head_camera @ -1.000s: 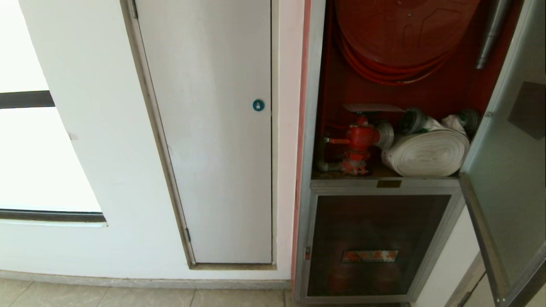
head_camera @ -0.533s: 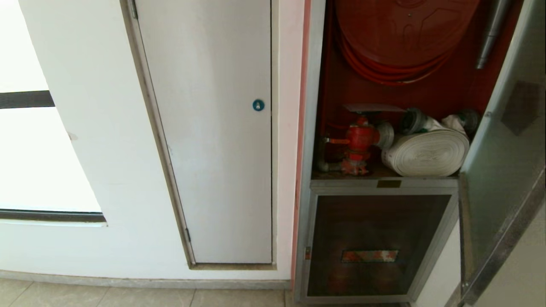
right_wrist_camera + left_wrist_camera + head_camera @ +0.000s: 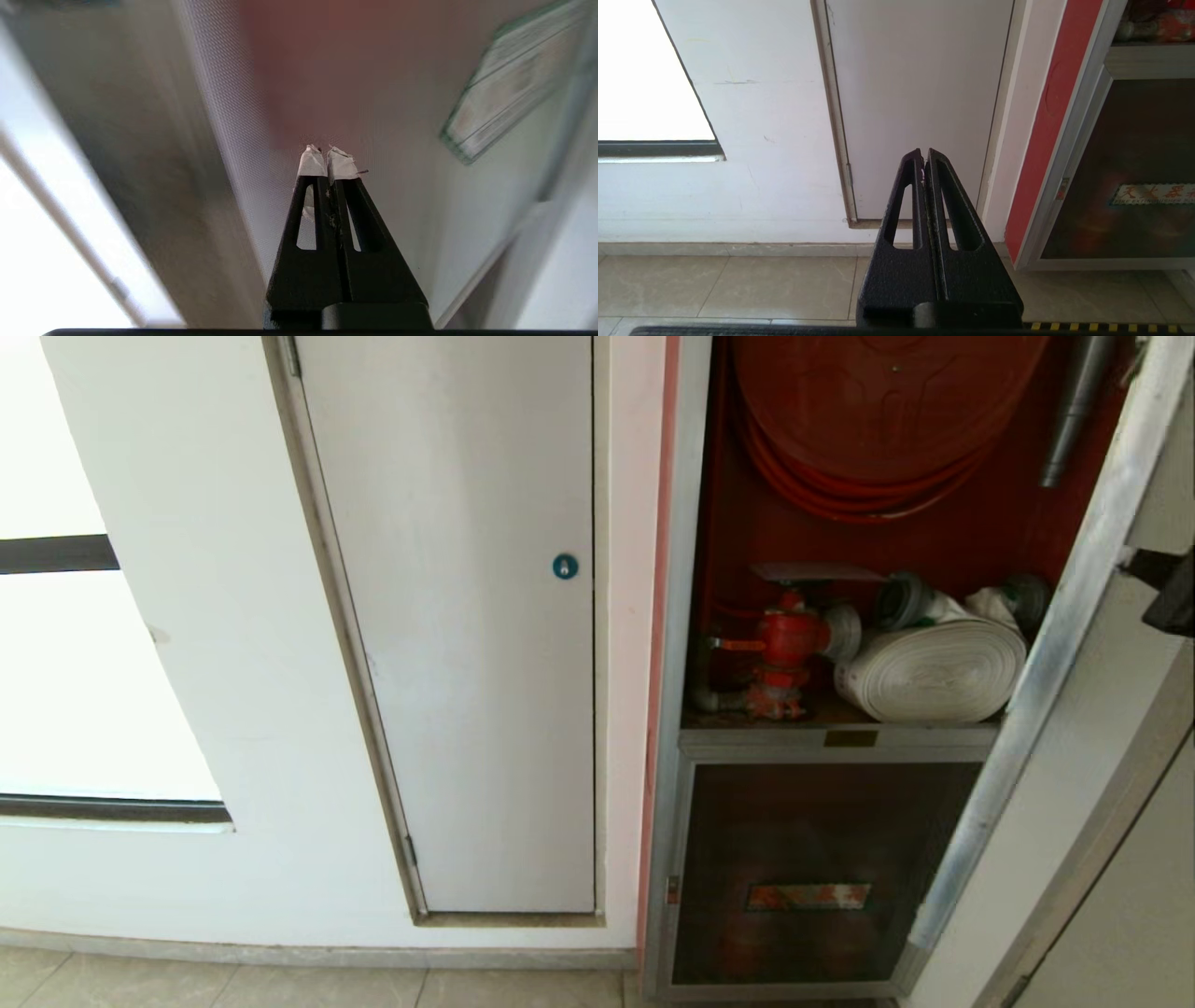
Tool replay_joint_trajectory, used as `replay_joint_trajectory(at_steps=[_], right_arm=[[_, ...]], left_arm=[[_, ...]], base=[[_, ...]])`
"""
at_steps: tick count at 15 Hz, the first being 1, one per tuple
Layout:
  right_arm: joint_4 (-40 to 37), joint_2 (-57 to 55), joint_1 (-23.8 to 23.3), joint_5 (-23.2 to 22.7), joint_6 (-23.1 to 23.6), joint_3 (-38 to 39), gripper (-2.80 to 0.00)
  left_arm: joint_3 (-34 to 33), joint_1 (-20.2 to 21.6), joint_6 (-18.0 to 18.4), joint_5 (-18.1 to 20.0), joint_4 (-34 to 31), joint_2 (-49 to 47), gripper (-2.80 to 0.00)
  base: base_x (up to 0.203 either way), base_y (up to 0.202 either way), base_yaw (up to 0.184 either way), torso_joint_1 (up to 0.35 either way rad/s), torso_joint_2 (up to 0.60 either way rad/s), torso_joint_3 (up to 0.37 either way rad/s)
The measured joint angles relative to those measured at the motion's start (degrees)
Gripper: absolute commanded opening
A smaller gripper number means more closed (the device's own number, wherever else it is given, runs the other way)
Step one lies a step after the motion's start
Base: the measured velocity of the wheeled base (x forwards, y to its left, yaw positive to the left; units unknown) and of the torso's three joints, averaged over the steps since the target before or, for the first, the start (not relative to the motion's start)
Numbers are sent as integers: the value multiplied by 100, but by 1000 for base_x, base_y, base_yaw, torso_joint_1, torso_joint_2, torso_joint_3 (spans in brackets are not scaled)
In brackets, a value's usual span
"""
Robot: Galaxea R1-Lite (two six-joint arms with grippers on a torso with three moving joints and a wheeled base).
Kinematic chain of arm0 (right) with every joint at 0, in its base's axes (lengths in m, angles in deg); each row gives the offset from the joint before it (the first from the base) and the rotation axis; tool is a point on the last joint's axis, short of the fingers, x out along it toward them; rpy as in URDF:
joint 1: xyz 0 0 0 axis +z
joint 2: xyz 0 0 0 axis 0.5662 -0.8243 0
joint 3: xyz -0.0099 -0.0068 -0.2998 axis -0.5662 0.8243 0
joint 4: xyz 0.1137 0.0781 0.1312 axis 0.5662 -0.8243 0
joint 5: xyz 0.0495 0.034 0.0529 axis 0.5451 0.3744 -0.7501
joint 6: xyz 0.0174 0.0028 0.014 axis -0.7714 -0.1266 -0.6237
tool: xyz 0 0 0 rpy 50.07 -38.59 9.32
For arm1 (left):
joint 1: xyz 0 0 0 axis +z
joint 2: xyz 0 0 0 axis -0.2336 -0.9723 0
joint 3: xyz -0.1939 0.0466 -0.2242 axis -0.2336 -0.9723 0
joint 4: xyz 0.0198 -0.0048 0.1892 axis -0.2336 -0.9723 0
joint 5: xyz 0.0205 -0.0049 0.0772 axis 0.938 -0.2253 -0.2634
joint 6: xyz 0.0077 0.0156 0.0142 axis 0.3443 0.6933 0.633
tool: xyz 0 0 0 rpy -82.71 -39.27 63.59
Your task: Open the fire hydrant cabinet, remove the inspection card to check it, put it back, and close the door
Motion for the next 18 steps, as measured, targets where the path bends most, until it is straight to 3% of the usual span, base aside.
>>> replay_joint_trajectory(at_steps=[3, 6, 18], right_arm=[[25, -676, 371, 16, -44, -420, -280], [134, -1408, 589, 24, -385, -1017, -280], [747, -4671, 691, 588, -515, -3728, -280]], left_arm=[[0, -2, 0, 0, 0, 0, -280], [0, 0, 0, 0, 0, 0, -280], [0, -2, 0, 2, 0, 0, -280]], base=[[0, 0, 0, 0, 0, 0], [0, 0, 0, 0, 0, 0], [0, 0, 0, 0, 0, 0]])
